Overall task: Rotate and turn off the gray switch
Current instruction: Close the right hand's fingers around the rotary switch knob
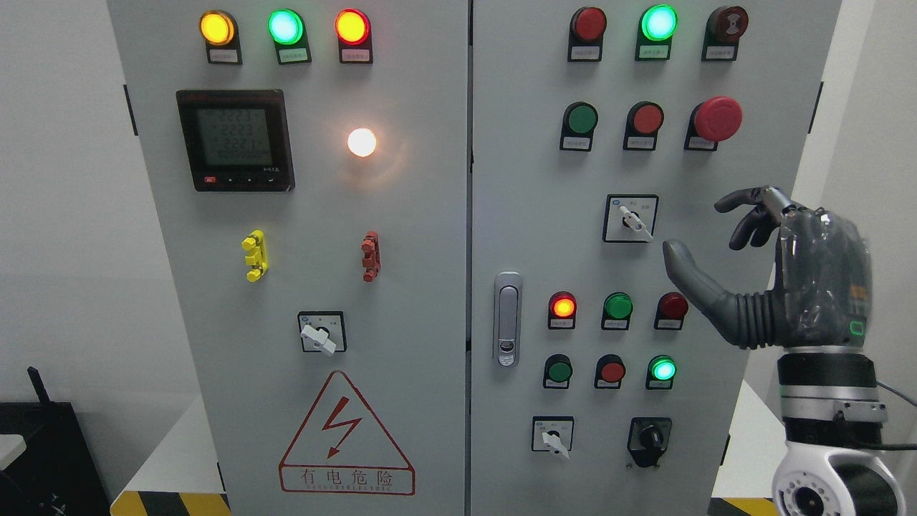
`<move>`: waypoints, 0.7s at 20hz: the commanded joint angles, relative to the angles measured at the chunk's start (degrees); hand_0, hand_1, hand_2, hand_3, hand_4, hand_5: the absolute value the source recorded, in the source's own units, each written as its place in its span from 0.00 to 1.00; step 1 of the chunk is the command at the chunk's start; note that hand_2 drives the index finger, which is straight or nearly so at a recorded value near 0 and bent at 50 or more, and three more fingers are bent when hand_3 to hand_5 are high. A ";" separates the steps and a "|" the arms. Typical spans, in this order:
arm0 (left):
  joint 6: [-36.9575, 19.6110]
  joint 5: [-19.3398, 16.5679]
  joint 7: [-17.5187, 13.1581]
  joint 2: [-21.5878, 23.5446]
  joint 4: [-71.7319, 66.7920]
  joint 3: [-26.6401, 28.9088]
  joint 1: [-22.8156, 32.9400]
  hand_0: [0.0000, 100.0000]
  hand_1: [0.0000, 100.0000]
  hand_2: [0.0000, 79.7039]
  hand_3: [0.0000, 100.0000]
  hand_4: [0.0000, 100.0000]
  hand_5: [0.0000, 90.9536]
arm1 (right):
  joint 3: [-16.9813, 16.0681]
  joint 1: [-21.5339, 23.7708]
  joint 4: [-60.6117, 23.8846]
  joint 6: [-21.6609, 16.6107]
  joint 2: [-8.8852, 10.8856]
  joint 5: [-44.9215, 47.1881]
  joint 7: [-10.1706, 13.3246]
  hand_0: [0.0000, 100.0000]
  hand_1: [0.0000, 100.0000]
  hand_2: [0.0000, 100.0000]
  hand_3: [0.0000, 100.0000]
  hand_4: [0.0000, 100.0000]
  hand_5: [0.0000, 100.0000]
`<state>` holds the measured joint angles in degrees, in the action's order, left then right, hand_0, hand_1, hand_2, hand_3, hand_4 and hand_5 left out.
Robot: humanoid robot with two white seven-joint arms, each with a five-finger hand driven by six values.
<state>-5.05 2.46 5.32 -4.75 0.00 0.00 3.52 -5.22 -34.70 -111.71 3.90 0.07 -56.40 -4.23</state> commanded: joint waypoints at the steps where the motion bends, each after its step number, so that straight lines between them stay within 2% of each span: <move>1: 0.04 0.00 0.04 0.00 -0.79 -0.09 0.00 0.12 0.39 0.00 0.00 0.00 0.00 | 3.82 -0.10 1.85 1.10 -2.27 -0.12 0.01 0.03 0.36 0.49 0.94 0.90 1.00; 9: 0.04 0.00 -0.04 0.00 -0.79 -0.09 0.00 0.12 0.39 0.00 0.00 0.00 0.00 | 4.17 -1.77 4.05 5.15 -2.36 -2.31 -0.07 0.03 0.38 0.50 0.94 0.90 1.00; 14: 0.04 0.00 0.04 0.00 -0.79 -0.09 0.00 0.12 0.39 0.00 0.00 0.00 0.00 | 4.17 -2.82 5.10 6.20 -2.36 -2.49 -0.08 0.05 0.38 0.50 0.94 0.90 1.00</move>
<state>-5.05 2.46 5.32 -4.75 0.00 0.00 3.52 -1.46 -36.32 -108.91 9.25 -1.64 -58.44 -4.06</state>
